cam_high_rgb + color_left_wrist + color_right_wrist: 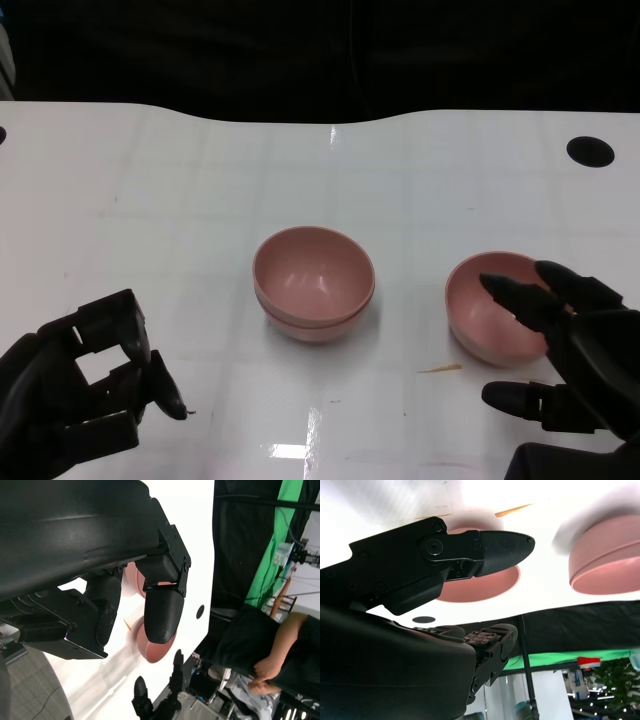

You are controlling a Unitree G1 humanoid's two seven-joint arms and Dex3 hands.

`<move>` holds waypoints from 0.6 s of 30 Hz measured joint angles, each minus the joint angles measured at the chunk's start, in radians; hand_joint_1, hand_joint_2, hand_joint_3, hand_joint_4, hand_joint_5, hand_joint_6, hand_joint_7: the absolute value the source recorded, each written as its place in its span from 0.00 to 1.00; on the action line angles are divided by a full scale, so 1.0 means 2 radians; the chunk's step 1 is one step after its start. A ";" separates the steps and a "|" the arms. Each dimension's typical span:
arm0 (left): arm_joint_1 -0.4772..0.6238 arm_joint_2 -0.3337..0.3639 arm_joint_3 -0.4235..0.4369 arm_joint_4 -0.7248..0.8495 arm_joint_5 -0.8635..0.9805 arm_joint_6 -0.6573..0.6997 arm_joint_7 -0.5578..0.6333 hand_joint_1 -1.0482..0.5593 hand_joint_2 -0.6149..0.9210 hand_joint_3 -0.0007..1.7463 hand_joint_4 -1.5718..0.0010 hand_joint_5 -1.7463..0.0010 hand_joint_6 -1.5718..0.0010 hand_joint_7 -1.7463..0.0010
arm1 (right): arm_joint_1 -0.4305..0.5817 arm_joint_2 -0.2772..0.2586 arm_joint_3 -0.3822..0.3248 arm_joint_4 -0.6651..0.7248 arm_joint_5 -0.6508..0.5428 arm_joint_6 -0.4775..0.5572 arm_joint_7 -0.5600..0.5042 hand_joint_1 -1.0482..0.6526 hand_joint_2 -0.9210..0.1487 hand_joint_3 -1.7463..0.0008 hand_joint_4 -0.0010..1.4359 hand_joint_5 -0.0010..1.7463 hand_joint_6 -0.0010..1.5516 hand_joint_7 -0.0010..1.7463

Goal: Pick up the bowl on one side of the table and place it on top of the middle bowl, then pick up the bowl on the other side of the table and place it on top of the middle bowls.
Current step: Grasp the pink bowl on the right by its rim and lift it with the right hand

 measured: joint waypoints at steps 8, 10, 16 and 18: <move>0.000 -0.017 0.004 -0.001 0.001 0.000 0.007 0.80 1.00 0.81 0.39 0.00 0.54 0.00 | -0.044 -0.011 0.042 0.067 -0.008 0.007 -0.014 0.06 0.00 0.81 0.21 0.03 0.24 0.01; 0.001 -0.021 0.005 -0.001 0.002 0.000 0.011 0.80 1.00 0.80 0.40 0.00 0.55 0.00 | -0.055 -0.013 0.050 0.085 -0.009 0.007 -0.019 0.06 0.00 0.82 0.23 0.04 0.25 0.01; 0.001 -0.026 0.008 -0.002 0.003 0.000 0.020 0.79 1.00 0.81 0.42 0.00 0.56 0.00 | -0.084 -0.014 0.069 0.131 -0.009 0.009 -0.034 0.07 0.00 0.83 0.25 0.03 0.26 0.01; 0.001 -0.027 0.008 -0.002 0.004 0.000 0.021 0.79 1.00 0.81 0.42 0.00 0.56 0.00 | -0.093 -0.015 0.076 0.143 -0.009 0.011 -0.039 0.07 0.00 0.83 0.25 0.03 0.27 0.01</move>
